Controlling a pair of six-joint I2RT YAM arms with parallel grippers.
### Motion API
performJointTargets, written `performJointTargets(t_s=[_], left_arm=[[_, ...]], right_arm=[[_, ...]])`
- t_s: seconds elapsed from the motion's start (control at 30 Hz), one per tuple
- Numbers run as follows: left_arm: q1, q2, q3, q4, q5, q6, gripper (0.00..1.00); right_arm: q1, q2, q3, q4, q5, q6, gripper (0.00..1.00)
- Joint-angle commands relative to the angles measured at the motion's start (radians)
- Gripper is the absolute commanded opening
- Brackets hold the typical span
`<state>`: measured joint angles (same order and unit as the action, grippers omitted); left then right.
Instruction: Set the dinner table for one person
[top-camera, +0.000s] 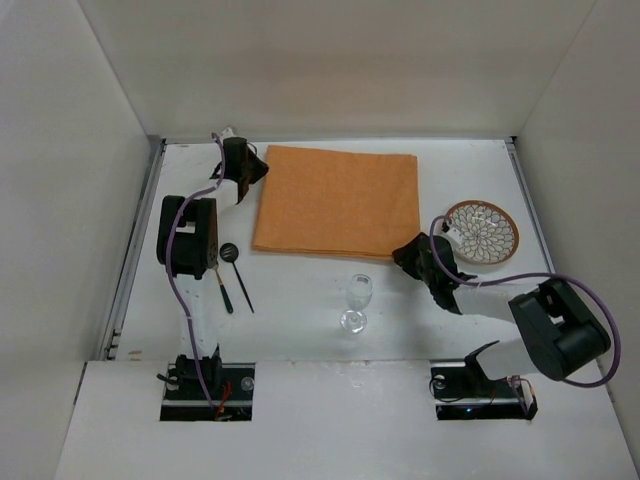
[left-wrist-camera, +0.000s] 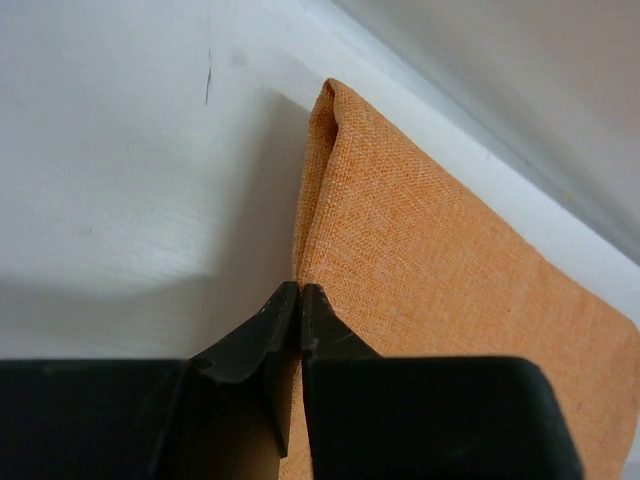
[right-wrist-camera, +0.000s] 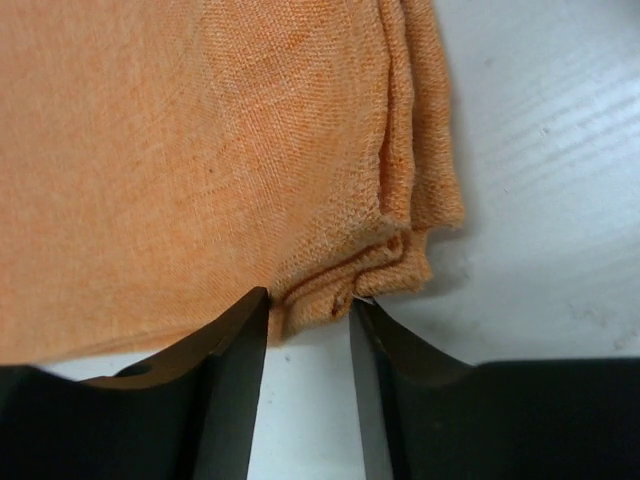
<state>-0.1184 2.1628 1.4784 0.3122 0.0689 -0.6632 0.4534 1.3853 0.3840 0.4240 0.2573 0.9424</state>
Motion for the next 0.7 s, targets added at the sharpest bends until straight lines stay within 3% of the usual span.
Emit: performJointTargets(t_s=[0.0,0.17,0.37,0.5,0.57,0.67], left_arm=[[0.05,0.006,0.111,-0.007,-0.077,0.019,0.02],[0.059,0.061,0.232,-0.085,-0.075,0.025,0.05],[0.062,0.1,0.235,-0.102,-0.089,0.025,0.1],[0.061,0.13,0.227,-0.104,-0.084,0.008,0.1],[0.052,0.146,0.233,-0.107,-0.092,0.013,0.1],[0.036,0.164,0.244,-0.124,-0.11,0.008,0.1]], right_arm=[[-0.008,0.024,0.087,0.015,0.002,-0.02,0.46],[-0.069,0.116,0.206,-0.004,-0.042,-0.037,0.45],[-0.129,0.121,0.214,-0.005,-0.072,-0.024,0.23],[-0.134,0.084,0.167,-0.007,-0.081,-0.03,0.21],[-0.132,0.06,0.145,-0.007,-0.082,-0.045,0.24],[-0.132,0.035,0.139,-0.027,-0.073,-0.077,0.52]])
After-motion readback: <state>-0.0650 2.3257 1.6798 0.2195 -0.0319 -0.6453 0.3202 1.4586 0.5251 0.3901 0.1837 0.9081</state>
